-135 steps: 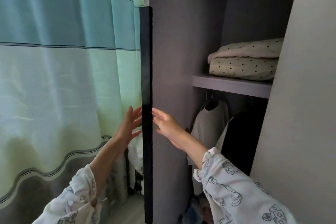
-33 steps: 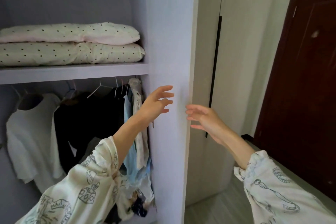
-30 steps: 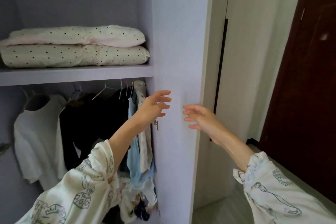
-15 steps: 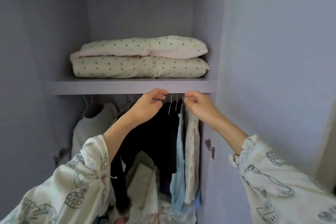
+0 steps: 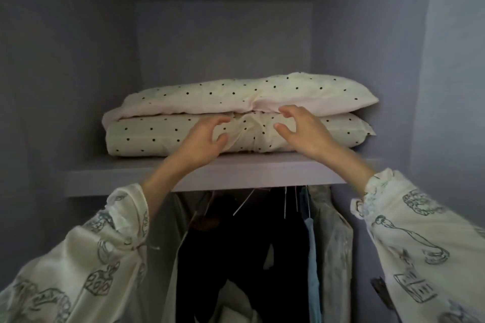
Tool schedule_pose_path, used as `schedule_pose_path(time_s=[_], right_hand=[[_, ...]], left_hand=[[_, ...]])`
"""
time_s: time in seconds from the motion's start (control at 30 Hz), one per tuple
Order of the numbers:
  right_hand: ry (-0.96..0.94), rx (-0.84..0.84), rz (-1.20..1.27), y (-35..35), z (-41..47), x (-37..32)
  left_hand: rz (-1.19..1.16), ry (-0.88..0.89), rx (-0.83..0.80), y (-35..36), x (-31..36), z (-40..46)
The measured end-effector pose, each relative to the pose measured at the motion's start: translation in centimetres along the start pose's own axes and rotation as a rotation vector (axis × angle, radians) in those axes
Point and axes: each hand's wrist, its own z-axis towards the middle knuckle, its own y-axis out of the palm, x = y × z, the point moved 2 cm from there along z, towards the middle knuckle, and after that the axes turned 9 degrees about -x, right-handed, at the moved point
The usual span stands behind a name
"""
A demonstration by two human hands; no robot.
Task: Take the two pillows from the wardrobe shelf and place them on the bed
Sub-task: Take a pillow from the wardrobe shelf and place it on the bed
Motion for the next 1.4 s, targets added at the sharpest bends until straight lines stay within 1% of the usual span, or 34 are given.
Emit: schedule_pose_path(time_s=[0.13,0.23,0.3,0.37,0.5,0.57,0.67,0.73,0.77,0.87,0.93,1.0,1.1,1.17,1.27,1.4], right_hand=[[-0.067,0.010,-0.180,-0.3,4.6,0.8],[-0.140,0.057,-0.323,-0.5,8.6,1.8],[-0.187,0.085,-0.423,-0.8,11.1,2.3],[-0.183,0.047,-0.503,-1.2,13.6,3.2],[-0.087,-0.148,-0.550,-1.6,17.3,5.4],[-0.077,-0.184,-0.609,-1.3,18.1,6.3],[-0.119,-0.144,-0.716,-0.7,19.1,7.0],[-0.134,-0.143,-0.764,-0.7,19.7,7.1],[-0.139,-0.148,-0.779,-0.7,19.9,7.0],[-0.129,-0.152,-0.806,-0.4,20.5,6.8],[-0.120,-0.110,-0.818,0.2,20.6,6.6],[-0.144,-0.018,-0.838,0.8,20.5,6.4],[-0.181,0.107,-0.843,1.3,20.4,6.4],[-0.193,0.175,-0.855,1.5,20.6,6.5],[-0.194,0.219,-0.888,1.8,20.4,6.6],[-0.207,0.237,-0.892,2.0,20.1,6.8]], left_hand=[[0.195,0.065,0.067,-0.1,-1.3,4.5],[0.396,0.069,0.107,-0.1,-2.1,8.4],[0.499,0.063,0.099,-0.2,-2.3,10.8],[0.526,0.062,0.061,-0.1,-2.5,13.4],[0.603,0.062,-0.089,0.4,-3.3,17.8],[0.656,0.033,-0.140,0.4,-4.4,19.0],[0.738,0.060,-0.073,0.6,-5.8,20.0],[0.742,0.094,-0.044,0.5,-6.1,20.5],[0.730,0.096,-0.065,0.3,-6.2,20.7],[0.676,0.029,-0.203,-0.5,-6.5,21.5],[0.660,-0.021,-0.252,-0.9,-6.6,21.9],[0.624,-0.039,-0.230,-1.0,-6.3,22.1],[0.578,-0.024,-0.140,-0.8,-6.2,22.1],[0.598,0.005,-0.067,-0.6,-6.4,21.8],[0.661,0.064,0.013,0.0,-6.8,21.0],[0.651,0.025,-0.021,0.1,-6.9,20.6]])
